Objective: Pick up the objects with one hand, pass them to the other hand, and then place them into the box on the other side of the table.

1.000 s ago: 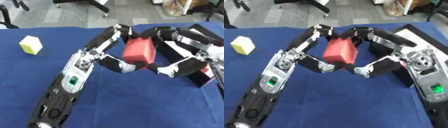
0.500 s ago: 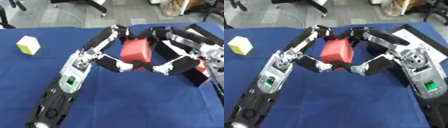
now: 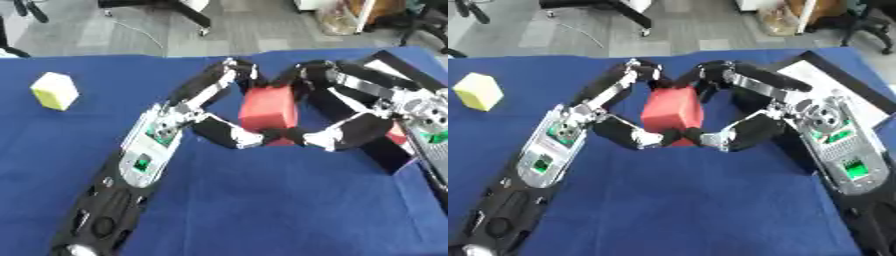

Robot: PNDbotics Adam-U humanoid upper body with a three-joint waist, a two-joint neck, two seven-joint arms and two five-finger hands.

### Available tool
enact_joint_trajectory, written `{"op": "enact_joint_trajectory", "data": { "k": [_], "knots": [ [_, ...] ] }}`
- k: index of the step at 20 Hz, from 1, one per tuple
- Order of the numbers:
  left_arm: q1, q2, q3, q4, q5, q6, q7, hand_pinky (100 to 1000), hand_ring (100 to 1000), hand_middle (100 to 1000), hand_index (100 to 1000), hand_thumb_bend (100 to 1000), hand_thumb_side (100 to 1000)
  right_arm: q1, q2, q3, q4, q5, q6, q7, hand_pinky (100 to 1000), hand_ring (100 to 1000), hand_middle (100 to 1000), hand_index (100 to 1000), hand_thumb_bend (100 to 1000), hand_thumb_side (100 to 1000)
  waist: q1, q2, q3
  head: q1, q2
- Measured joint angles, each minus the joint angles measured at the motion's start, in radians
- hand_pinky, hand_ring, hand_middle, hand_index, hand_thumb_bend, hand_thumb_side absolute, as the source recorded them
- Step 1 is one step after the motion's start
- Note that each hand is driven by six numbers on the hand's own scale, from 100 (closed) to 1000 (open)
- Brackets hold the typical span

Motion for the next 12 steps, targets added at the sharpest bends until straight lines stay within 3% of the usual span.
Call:
{"op": "enact_joint_trajectory", "data": {
  "k": [4, 12],
  "knots": [
    [-0.003, 0.0, -0.001, 0.009, -0.009, -0.009, -0.008, 573, 476, 507, 629, 399, 430, 0.0, -0.002, 0.001, 0.006, -0.009, 0.008, -0.006, 644, 663, 641, 681, 288, 287, -0.002, 0.0, 0.001, -0.001, 0.0],
    [-0.01, -0.001, -0.002, 0.015, -0.028, -0.017, -0.019, 576, 475, 506, 629, 394, 432, 0.0, -0.017, 0.01, 0.006, -0.018, 0.011, -0.016, 645, 665, 659, 704, 301, 329, -0.006, 0.0, 0.005, -0.006, 0.0]
  ]
}}
